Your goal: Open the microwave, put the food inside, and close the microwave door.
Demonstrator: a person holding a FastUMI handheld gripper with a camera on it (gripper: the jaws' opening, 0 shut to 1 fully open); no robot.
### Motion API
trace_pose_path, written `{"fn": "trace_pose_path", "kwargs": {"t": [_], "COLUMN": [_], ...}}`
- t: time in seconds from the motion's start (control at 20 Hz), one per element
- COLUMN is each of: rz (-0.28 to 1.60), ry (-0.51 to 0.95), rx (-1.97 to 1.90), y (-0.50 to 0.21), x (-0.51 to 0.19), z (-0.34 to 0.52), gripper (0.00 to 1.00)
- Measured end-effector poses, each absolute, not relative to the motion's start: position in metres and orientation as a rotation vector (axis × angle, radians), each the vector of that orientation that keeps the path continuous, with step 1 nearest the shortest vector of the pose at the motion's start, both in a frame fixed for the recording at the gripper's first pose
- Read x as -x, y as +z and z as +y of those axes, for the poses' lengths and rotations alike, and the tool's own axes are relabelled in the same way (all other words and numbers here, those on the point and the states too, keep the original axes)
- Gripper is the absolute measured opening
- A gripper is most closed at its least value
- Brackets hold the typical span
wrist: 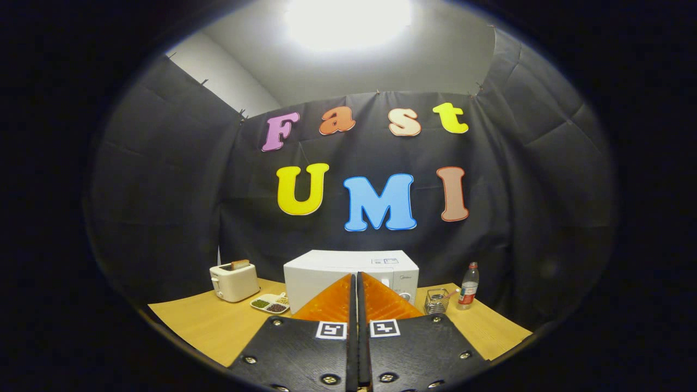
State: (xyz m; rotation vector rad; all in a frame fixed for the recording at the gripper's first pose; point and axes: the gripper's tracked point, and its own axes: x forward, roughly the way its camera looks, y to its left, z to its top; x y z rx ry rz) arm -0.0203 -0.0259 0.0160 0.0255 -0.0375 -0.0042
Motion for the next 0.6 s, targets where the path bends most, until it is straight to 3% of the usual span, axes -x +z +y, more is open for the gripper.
{"fn": "trace_pose_path", "kwargs": {"t": [0.2,0.6], "rz": [-0.038,-0.045], "ry": [-0.064,-0.044], "rx": [-0.001,-0.003], "y": [0.023,0.026], "x": [0.035,0.039], "z": [-0.027,-0.017], "gripper": [0.99,0.97]}}
